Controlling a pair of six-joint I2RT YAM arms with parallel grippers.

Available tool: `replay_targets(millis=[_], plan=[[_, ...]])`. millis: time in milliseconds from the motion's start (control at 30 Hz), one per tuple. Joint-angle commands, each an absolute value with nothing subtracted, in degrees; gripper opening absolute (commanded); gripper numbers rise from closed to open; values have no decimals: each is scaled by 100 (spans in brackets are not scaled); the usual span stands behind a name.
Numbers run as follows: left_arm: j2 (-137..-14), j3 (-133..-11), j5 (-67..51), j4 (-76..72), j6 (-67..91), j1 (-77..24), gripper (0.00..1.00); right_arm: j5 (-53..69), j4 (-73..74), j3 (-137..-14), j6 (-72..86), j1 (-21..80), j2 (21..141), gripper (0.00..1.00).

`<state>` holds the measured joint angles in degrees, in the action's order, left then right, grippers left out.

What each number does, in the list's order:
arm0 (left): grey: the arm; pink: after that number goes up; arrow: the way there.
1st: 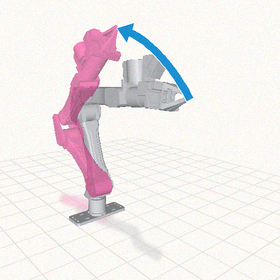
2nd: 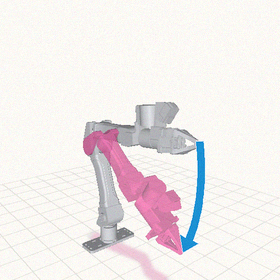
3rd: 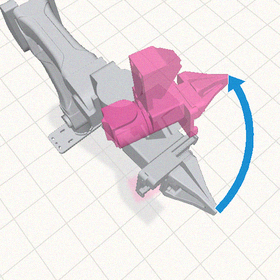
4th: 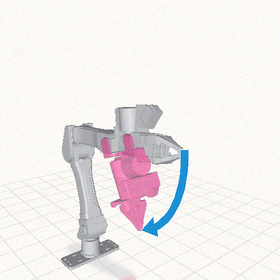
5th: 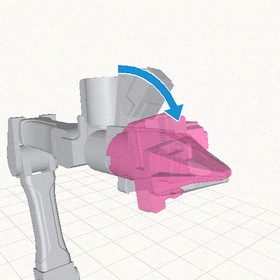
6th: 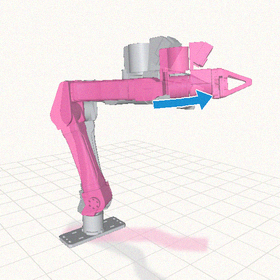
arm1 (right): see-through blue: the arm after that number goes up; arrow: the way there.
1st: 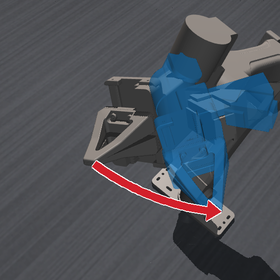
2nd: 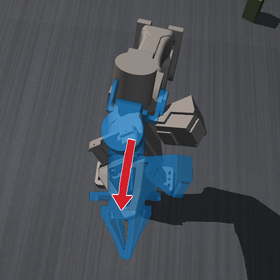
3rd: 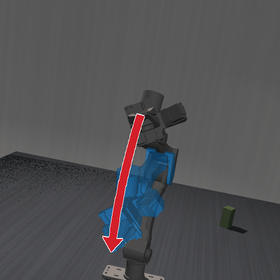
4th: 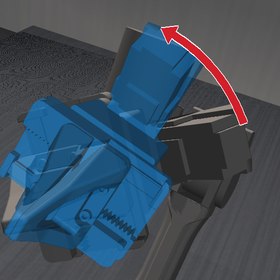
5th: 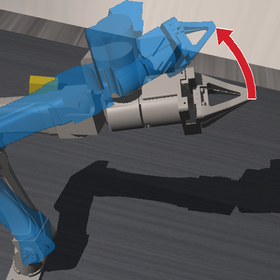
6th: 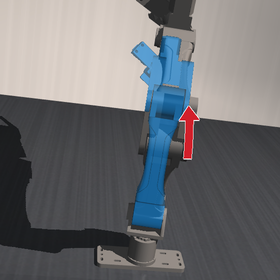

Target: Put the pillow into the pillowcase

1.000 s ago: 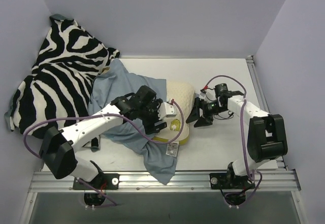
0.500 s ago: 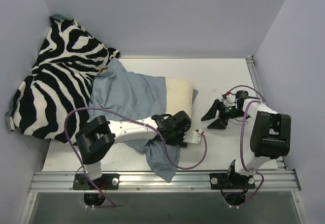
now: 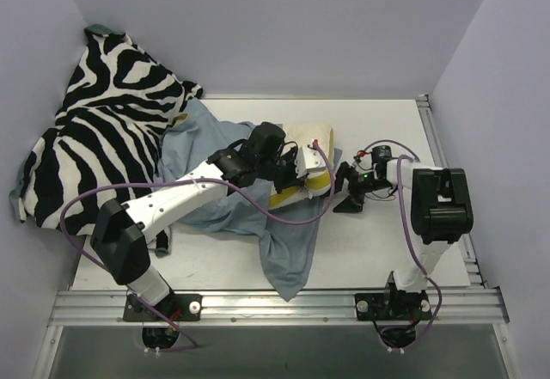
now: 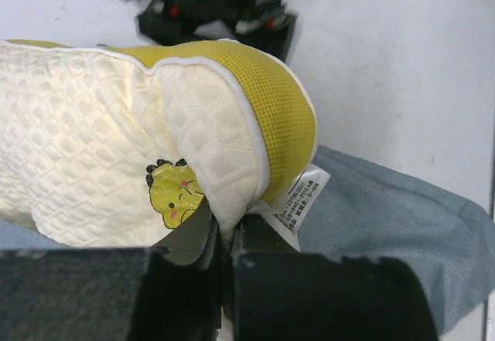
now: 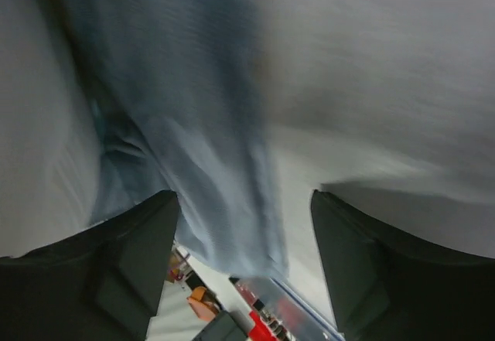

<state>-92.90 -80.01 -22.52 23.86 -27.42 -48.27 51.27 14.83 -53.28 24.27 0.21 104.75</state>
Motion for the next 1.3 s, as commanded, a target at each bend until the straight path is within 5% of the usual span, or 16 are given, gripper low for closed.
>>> replay_targets(millis=[0, 167, 233, 267, 333, 700, 800, 967, 1267], plan=[[-9158, -8340, -3050, 2329, -2163, -4852, 0, 4658, 451, -5458, 3189, 588, 10766, 73], [-9106, -8446, -3146, 2312, -1925, -4658, 0, 4571, -234, -5800, 3840, 1080, 11539, 71], [-9062, -8385, -3103, 2338, -1951, -4615, 0, 4553, -351, -5836, 4025, 1134, 11742, 49], [-9027, -8359, -3076, 2381, -2012, -4606, 0, 4605, -343, -5871, 4017, 1108, 11751, 17], [-9009, -8166, -3024, 2583, -2275, -4606, 0, 4719, -299, -5775, 3903, 827, 11489, 0], [-10081, -6153, -1073, 4202, -4105, -4992, 0, 5256, 3610, -6987, 925, -1678, 9879, 0], [-10072, -6494, -1248, 3895, -3763, -5333, 0, 5107, 4156, -7032, 440, -1907, 9940, 0], [-10494, -7733, -1800, 4087, -2859, -5765, 21, 4835, 4377, -6558, -139, -1802, 10090, 0], [-10634, -8034, -2416, 2958, -1190, -4704, 15, 7618, 4316, -7091, 0, -2162, 9406, 0]])
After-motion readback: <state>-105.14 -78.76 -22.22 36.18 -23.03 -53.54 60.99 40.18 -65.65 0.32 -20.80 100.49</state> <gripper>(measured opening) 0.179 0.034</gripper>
